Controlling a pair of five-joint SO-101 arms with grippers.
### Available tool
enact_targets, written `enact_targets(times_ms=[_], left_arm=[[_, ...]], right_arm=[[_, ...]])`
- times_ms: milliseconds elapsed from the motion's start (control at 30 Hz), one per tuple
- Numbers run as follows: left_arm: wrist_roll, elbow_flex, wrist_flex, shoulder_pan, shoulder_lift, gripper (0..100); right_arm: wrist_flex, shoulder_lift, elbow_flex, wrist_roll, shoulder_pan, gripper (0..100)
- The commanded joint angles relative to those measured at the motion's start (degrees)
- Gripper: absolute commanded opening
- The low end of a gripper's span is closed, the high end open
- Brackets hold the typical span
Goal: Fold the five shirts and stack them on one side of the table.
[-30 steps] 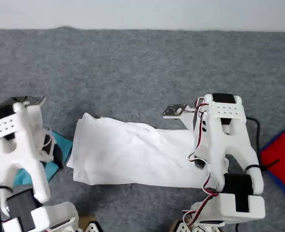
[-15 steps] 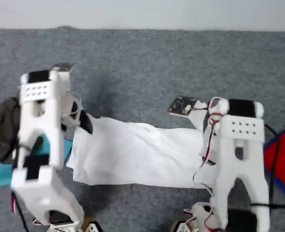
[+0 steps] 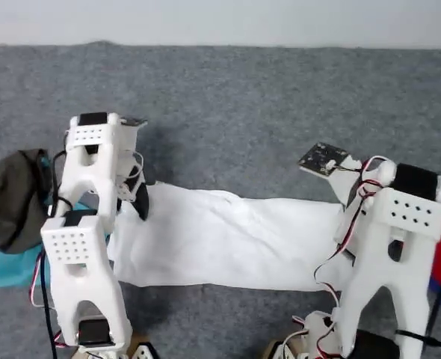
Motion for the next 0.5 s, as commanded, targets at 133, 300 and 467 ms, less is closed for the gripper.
enact_targets(times_ms=[133,300,467], left_arm=[[-1.1,-1.6,1.8,0.3,4.0,1],[-1.1,-1.4,1.9,1.5,-1.8,1],[-1.1,7.6,1.9,8.0,-17.1,1]], right_arm=[[-1.3,-1.5,-0.3,0.5,1.1,35.4],[-0.7,-1.6,-0.2,0.4,1.9,35.4],[-0.7,-2.1,-0.3,0.8,9.0,35.4]])
